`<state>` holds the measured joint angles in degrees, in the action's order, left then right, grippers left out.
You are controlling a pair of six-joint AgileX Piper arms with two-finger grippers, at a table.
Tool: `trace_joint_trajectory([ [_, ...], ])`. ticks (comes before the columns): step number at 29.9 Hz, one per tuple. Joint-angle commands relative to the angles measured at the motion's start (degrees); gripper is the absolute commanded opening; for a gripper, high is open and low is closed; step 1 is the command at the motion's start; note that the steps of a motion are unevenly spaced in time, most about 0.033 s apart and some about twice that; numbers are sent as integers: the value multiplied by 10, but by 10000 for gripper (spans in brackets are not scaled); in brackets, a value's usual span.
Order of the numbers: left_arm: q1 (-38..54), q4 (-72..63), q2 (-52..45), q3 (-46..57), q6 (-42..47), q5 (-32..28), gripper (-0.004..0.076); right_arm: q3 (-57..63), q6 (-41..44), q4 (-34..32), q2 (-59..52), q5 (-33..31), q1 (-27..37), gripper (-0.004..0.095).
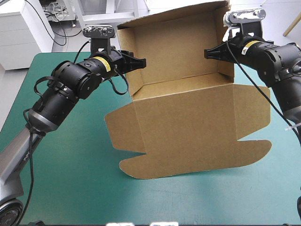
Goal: Fold the box
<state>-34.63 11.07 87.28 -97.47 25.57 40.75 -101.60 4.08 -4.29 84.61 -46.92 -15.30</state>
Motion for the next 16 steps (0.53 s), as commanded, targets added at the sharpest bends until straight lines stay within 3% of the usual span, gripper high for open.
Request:
trace_joint_trajectory([
  [1,-11,-29,-16,-20,3,-71,-1,-18,12,56,-20,71,-6,-16],
  [7,-10,-36,-13,-20,3,-68,-7,-18,7,62,-15,33,-6,-16],
  [12,-9,-5,-5,-20,0,-58,-8,-18,-7,63,11,-38,-6,-16],
  [16,-9,23,17,-20,-1,-12,-8,-18,-14,75,48,-84,-6,-16],
])
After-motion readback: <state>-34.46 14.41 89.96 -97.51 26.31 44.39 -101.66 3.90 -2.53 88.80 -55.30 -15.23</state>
